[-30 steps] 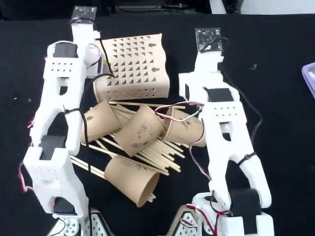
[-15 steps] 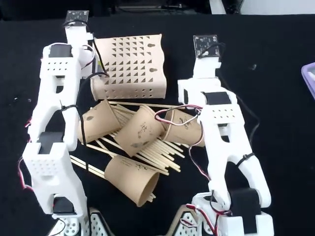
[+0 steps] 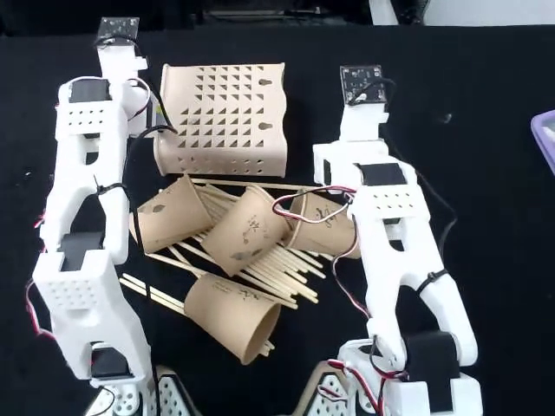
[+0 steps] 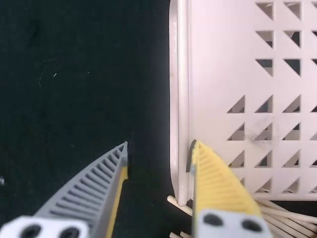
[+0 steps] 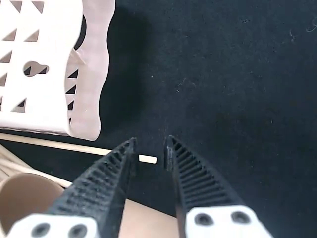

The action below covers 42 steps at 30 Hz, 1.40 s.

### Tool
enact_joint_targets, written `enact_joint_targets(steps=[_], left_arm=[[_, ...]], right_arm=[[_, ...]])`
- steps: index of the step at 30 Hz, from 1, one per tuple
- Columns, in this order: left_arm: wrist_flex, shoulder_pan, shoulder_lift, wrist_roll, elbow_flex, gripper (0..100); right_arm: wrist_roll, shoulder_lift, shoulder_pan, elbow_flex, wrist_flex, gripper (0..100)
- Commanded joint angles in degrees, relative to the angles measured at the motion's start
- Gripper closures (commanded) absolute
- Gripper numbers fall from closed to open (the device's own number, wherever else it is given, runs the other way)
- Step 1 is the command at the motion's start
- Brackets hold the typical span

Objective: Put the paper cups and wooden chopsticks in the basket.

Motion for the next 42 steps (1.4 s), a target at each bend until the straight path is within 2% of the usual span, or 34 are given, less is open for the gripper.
enact_joint_targets(steps=[1,9,20,24,28,35,39,42], left_arm=[[-0.97,-3.38,2.37,-0.18,-1.01,79],[-3.34,-7.43,7.91,-0.53,-1.10,79],[-3.16,-7.96,8.09,-0.62,-1.10,79],[-2.55,-10.24,8.00,-0.53,-2.59,79],[4.48,-13.05,8.00,-0.44,-10.86,81],[31.03,-10.86,8.62,-0.44,-44.53,81],[32.00,-8.04,7.82,0.97,-52.26,80],[32.18,-6.29,6.77,5.10,-55.60,77]], right_arm=[[-0.44,-0.22,-0.79,-0.22,-1.23,89.9],[-0.44,-0.22,-0.88,0.48,-1.49,89.9],[-0.35,-0.22,-0.88,0.75,-1.49,89.9],[-0.35,-0.22,-0.88,0.75,-1.49,89.9],[-0.35,-0.22,-0.88,0.75,-1.49,89.9],[-0.09,-0.22,-0.88,0.75,-1.49,89.9],[-0.09,-0.22,-0.88,0.75,-1.49,89.9],[-0.09,-0.22,-0.88,0.75,-1.41,89.9]])
